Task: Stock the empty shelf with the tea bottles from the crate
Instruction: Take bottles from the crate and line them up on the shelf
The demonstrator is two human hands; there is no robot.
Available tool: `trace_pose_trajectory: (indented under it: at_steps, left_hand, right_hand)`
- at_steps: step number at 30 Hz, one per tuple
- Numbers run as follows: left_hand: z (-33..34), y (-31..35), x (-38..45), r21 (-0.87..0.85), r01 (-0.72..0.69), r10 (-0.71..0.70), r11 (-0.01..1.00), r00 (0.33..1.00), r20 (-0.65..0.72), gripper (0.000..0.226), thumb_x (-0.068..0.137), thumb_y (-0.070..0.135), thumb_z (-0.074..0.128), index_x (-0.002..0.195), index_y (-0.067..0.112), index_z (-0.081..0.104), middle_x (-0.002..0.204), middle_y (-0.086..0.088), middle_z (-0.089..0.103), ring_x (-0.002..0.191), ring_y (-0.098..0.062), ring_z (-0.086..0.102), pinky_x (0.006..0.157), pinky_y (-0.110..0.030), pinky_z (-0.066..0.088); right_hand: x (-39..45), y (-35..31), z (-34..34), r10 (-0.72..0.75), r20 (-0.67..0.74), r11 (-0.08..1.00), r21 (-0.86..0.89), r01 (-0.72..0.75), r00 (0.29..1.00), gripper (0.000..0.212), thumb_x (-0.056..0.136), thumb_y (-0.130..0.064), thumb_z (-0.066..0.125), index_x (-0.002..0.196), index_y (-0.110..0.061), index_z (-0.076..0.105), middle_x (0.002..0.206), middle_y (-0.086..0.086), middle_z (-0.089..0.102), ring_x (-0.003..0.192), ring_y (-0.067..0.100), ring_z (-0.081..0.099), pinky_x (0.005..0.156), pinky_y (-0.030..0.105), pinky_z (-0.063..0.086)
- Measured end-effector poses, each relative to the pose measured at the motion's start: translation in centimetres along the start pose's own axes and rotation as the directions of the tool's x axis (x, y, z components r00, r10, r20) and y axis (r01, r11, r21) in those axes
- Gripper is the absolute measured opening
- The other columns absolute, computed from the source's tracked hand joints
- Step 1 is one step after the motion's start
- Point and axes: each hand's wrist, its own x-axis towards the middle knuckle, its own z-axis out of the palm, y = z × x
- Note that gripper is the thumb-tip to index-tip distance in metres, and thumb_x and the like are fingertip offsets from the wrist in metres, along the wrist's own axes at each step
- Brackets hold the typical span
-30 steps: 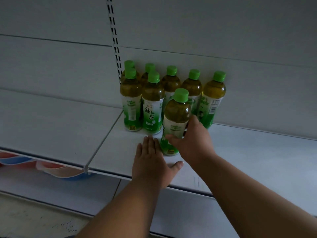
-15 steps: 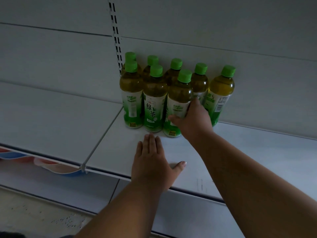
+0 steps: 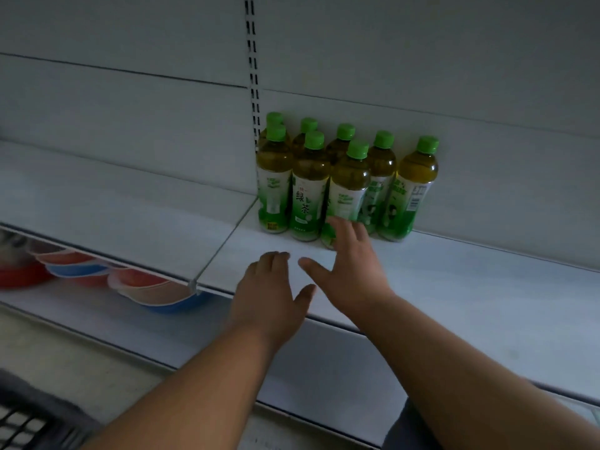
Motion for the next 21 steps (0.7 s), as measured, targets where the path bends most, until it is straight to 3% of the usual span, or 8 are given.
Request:
trace_pose_trajectory:
  at_steps: [4, 7, 10, 15, 21]
  left_hand:
    - [-6.7, -2.9, -5.2, 0.085, 0.027, -0.015, 0.996, 0.991, -0.137, 0.059, 0.087, 0.044, 0.067, 0.136, 0.014, 0.054, 0.129, -0.009, 0.060, 0.117, -0.029, 0.055, 0.094, -0.040, 0.045]
    - [-12.2, -5.9, -10.2, 0.227, 0.113, -0.075, 0.967, 0.983, -0.168, 0.049, 0.087, 0.050, 0.062, 0.127, 0.023, 0.055, 0.121, -0.001, 0.060, 0.108, -0.023, 0.057, 0.087, -0.040, 0.049]
    - [-16.7, -8.8, -16.3, 0.281, 0.271, -0.208, 0.921, 0.950, -0.234, 0.057, 0.087, 0.051, 0.063, 0.135, 0.023, 0.052, 0.126, -0.003, 0.059, 0.113, -0.025, 0.054, 0.091, -0.040, 0.047]
    - [-21.9, -12.1, -26.9, 0.336, 0.556, -0.421, 0.760, 0.815, -0.398, 0.062, 0.083, 0.057, 0.062, 0.136, 0.028, 0.050, 0.122, -0.001, 0.060, 0.108, -0.026, 0.057, 0.087, -0.040, 0.047]
    - [-23.6, -14.3, -37.1, 0.252, 0.803, -0.639, 0.539, 0.586, -0.498, 0.064, 0.086, 0.061, 0.059, 0.141, 0.032, 0.044, 0.129, 0.003, 0.056, 0.115, -0.023, 0.054, 0.092, -0.040, 0.048]
  right_hand:
    - [-3.2, -5.6, 2.0, -0.215, 0.054, 0.974, -0.064, 0.218, 0.975, 0.071, 0.087, -0.045, 0.069, 0.147, -0.019, 0.040, 0.142, 0.006, 0.045, 0.129, 0.027, 0.046, 0.105, 0.040, 0.040]
    - [-5.4, -11.2, 3.6, -0.370, 0.162, 0.921, -0.067, 0.384, 0.915, 0.068, 0.088, -0.042, 0.066, 0.147, -0.021, 0.040, 0.144, 0.007, 0.044, 0.132, 0.028, 0.042, 0.108, 0.040, 0.037]
    - [-8.1, -16.7, 4.9, -0.523, 0.270, 0.823, -0.089, 0.561, 0.809, 0.067, 0.086, -0.051, 0.065, 0.144, -0.027, 0.040, 0.141, 0.005, 0.043, 0.129, 0.027, 0.044, 0.106, 0.042, 0.039]
    - [-13.4, -25.0, 7.5, -0.700, 0.397, 0.640, -0.021, 0.768, 0.594, 0.069, 0.086, -0.057, 0.063, 0.144, -0.028, 0.038, 0.139, 0.006, 0.044, 0.127, 0.029, 0.044, 0.103, 0.046, 0.041]
    - [-19.5, -30.9, 11.3, -0.789, 0.486, 0.494, 0.135, 0.859, 0.377, 0.066, 0.082, -0.056, 0.070, 0.135, -0.027, 0.044, 0.131, 0.006, 0.050, 0.122, 0.028, 0.049, 0.099, 0.043, 0.045]
